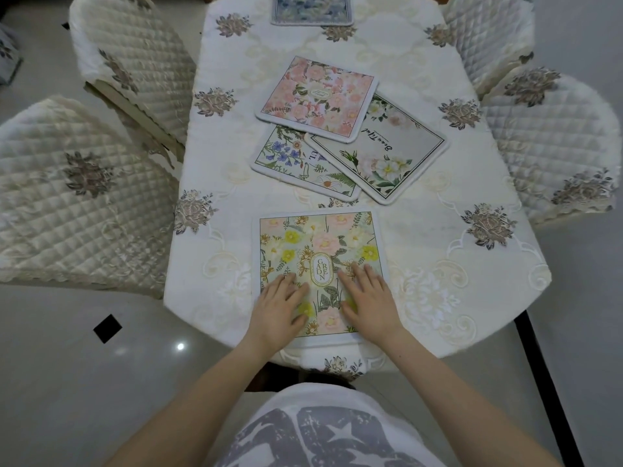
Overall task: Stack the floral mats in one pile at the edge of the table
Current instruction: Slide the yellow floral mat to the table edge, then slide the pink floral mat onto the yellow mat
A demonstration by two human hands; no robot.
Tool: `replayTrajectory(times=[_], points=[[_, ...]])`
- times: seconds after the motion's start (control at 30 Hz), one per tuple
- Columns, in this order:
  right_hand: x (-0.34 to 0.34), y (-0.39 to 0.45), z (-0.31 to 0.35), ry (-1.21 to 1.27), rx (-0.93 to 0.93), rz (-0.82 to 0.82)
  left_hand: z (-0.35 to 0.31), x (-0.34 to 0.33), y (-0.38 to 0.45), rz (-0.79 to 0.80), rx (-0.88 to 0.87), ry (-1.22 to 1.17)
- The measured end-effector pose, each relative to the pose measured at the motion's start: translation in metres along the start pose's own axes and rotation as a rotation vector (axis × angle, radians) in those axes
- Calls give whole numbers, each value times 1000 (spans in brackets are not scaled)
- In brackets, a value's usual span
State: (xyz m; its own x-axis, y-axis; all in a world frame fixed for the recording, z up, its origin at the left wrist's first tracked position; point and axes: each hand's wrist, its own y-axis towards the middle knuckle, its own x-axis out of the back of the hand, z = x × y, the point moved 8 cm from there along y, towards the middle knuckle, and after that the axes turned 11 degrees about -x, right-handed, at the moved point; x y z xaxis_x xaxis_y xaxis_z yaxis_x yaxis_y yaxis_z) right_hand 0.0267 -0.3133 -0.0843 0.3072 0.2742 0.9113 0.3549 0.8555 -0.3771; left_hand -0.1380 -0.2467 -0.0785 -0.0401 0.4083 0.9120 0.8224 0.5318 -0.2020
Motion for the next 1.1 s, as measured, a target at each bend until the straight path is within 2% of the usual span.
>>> replayTrajectory(times=[0.23,0.33,0.47,0.73,0.97,1.1], points=[[17,12,1,16,-15,-35,6,21,22,-52,-60,37],[39,36,-6,121,-86,-66,12,36,55,-41,-58,-13],[81,79,-16,232,-159,-145,20,67,113,-46,-89,-22],[169,200,-11,328,-167,-280,76,151,230,-196,-59,-60],[193,312,-6,426,-236,-262,160,192,320,-281,66,-151],[184,351,-15,418,-386,-262,219,195,347,-351,297,-297]])
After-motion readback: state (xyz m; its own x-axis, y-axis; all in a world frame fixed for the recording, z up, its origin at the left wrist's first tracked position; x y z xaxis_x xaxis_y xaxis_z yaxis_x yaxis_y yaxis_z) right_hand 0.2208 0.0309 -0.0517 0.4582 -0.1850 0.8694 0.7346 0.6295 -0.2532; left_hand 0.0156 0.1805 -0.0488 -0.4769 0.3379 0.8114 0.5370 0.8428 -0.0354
